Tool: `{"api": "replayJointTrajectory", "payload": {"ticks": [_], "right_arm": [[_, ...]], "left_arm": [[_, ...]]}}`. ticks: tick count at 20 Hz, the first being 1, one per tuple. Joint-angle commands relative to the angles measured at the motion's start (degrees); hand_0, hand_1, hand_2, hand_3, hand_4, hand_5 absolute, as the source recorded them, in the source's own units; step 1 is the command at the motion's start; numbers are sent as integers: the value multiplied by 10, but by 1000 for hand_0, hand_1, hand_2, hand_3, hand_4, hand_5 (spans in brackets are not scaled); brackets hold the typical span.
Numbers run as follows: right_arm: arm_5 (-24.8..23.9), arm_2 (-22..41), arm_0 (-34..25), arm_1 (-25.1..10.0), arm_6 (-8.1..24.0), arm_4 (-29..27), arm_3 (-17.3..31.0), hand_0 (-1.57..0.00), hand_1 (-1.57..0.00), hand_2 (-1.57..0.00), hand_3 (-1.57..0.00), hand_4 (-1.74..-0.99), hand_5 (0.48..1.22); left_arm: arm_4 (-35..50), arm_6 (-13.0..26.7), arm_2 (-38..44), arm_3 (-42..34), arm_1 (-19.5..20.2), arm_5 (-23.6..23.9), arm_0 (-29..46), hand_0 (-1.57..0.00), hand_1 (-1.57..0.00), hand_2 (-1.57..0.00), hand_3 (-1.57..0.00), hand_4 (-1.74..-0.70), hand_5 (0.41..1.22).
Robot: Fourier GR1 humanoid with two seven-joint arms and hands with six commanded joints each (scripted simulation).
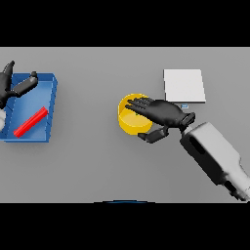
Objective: Pick up the red beaker and tilt it to pour out 1 green nut into yellow bowl. Pick up the yellow bowl and place it on the metallic measuring scale.
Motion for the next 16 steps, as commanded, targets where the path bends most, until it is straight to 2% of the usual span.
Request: {"api": "replayJointTrajectory", "payload": {"ticks": [1, 2, 7, 10, 15, 16], "right_arm": [[8, 2, -4, -2, -6, -1, 10, 1, 1, 1, 1, -1244, 685], [7, 7, -11, -1, -14, 3, 23, 1, 1, 1, 1, -1243, 682], [25, 30, -40, 15, -10, 18, 71, 1, 1, 1, 1, -1288, 671], [38, 38, -55, 20, -3, 23, 85, 1, 1, 1, 1, -1303, 674], [55, 57, -62, 22, 0, 35, 92, 1, 1, -4, -11, -1308, 729], [57, 58, -68, 25, 9, 38, 99, 1, -10, -30, -49, -1321, 756]], "left_arm": [[-2, -1, -1, -3, -1, 4, 1, 1, 1, 1, 1, -795, 725], [-3, -1, -2, -5, -1, 6, 2, 1, 1, 1, 1, -795, 729], [-2, 4, -2, -7, 1, 3, -1, 1, 1, 1, 1, -798, 735], [-3, 6, -2, -10, 4, 4, 0, 1, 1, 1, 1, -799, 738], [-2, 1, 1, -1, 2, 3, -2, 1, 1, 1, 1, -793, 729], [-3, -4, 1, 4, 3, 0, -3, 1, 1, 1, 1, -792, 727]]}}
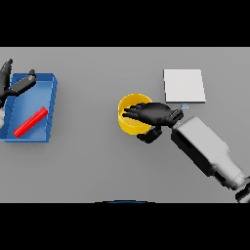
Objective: Pick up the red beaker and tilt it to pour out 1 green nut into yellow bowl. Pick up the yellow bowl and place it on the metallic measuring scale.
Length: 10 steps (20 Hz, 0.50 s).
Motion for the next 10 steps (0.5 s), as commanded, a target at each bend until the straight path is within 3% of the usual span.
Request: {"api": "replayJointTrajectory", "payload": {"ticks": [1, 3, 6, 8, 10], "right_arm": [[1, 3, 3, -1, 7, 3, -2, -16, -40, -68, -94, -1339, 784], [-3, 12, -3, 5, 3, 12, 5, -258, -236, -233, -249, -1387, 900], [27, 12, -2, -6, 0, 3, -8, -891, -846, -814, -594, -1534, 1057], [47, 14, -3, -9, 2, -3, -11, -1136, -1107, -1086, -867, -1604, 1116], [50, 13, -2, -16, -10, -11, -12, -1292, -1274, -1261, -1019, -1649, 1154]], "left_arm": [[-3, 0, -3, -2, -3, 1, -2, 1, 1, 1, 1, -792, 725], [-3, -7, -3, -5, 0, 1, 4, 1, 1, 1, 1, -793, 722], [1, -4, 1, -11, 7, 0, 5, 1, 1, 1, 1, -796, 726], [2, 2, 2, -26, 14, 5, 10, 1, 1, 1, 1, -799, 728], [0, 7, -2, -25, 8, 8, 8, 1, 1, 1, 1, -799, 727]]}}
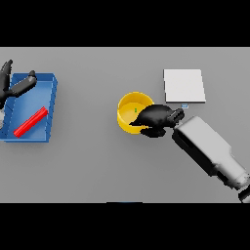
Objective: Pick up the red beaker and tilt it to pour out 1 green nut into yellow bowl. Pick up the yellow bowl and place it on the metallic measuring scale.
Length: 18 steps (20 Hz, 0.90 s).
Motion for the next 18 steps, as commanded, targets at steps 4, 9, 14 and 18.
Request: {"api": "replayJointTrajectory", "payload": {"ticks": [4, 9, 14, 18], "right_arm": [[-1, 0, 5, -6, 15, -4, -11, -1457, -1449, -1387, -1170, -1703, 1193], [15, -15, 3, -22, 23, -24, -45, -1534, -1531, -1490, -1192, -1729, 1212], [58, -45, -19, -60, 56, -48, -115, -1559, -1558, -1529, -1348, -1728, 1218], [75, -65, -28, -64, 99, -59, -138, -1566, -1566, -1554, -1262, -1721, 1219]], "left_arm": [[4, 1, 3, -1, 1, 2, 4, 1, 1, 1, 1, -804, 726], [2, -6, 5, 3, 4, 0, -1, 1, 1, 1, 1, -801, 724], [3, -3, 2, -8, 7, -1, 5, 1, 1, 1, 1, -798, 719], [7, -3, 5, 0, 4, -6, -2, 1, 1, 1, 1, -806, 723]]}}
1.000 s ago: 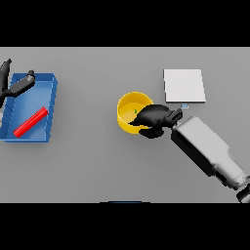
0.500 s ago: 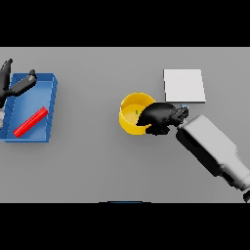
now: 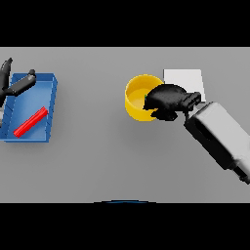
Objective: Pick up the red beaker and tilt it to pour out 1 green nut into yellow bowl. Pick up the yellow bowl and place it on the metallic measuring scale.
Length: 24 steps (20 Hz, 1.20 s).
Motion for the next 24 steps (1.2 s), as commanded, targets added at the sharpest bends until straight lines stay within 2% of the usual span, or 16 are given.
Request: {"api": "replayJointTrajectory", "payload": {"ticks": [1, 2, 4, 6, 9, 11, 15, 16, 19, 24], "right_arm": [[5, -3, 0, 1, 7, -4, -5, -1567, -1567, -1557, -1248, -1720, 1219], [8, -3, 3, 2, 14, -6, -12, -1568, -1568, -1560, -1248, -1720, 1219], [1, -9, -17, -11, 0, -1, -11, -1569, -1569, -1564, -1238, -1719, 1220], [-15, -13, -28, -22, -7, 8, 7, -1570, -1570, -1567, -1318, -1720, 1220], [-36, -28, -43, -42, -14, 15, 43, -1570, -1570, -1569, -1274, -1719, 1221], [-53, -38, -51, -47, -8, 18, 75, -1571, -1571, -1570, -1239, -1720, 1221], [-79, -60, -68, -60, -28, 5, 153, -1571, -1571, -1570, -1205, -1720, 1221], [-88, -62, -70, -61, -22, 7, 172, -1571, -1571, -1571, -1193, -1720, 1221], [-118, -62, -69, -60, -40, 11, 225, -1571, -1571, -1571, -1168, -1720, 1221], [-163, -60, -93, -50, -63, 25, 327, -1571, -1571, -1571, -1308, -1723, 1221]], "left_arm": [[-1, 6, -1, -5, -2, 5, 0, 1, 1, 1, 1, -808, 723], [-1, 3, 0, -7, 4, 2, 1, 1, 1, 1, 1, -805, 723], [-9, 1, -4, -11, 7, 7, 3, 1, 1, 1, 1, -800, 723], [-5, 2, 0, -18, 11, 11, 6, 1, 1, 1, 1, -809, 735], [-3, 15, -1, -31, 23, 7, 12, 1, 1, 1, 1, -802, 737], [-8, 27, -4, -32, 18, 11, 4, 1, 1, 1, 1, -804, 735], [-8, 49, -7, -44, 20, 16, 5, 1, 1, 1, 1, -824, 759], [-9, 49, -8, -49, 21, 18, 8, 1, 1, 1, 1, -828, 765], [-7, 47, -5, -47, 29, 12, 9, 1, 1, 1, 1, -829, 774], [-3, 52, -6, -53, 30, 14, 17, 1, 1, 1, 1, -818, 756]]}}
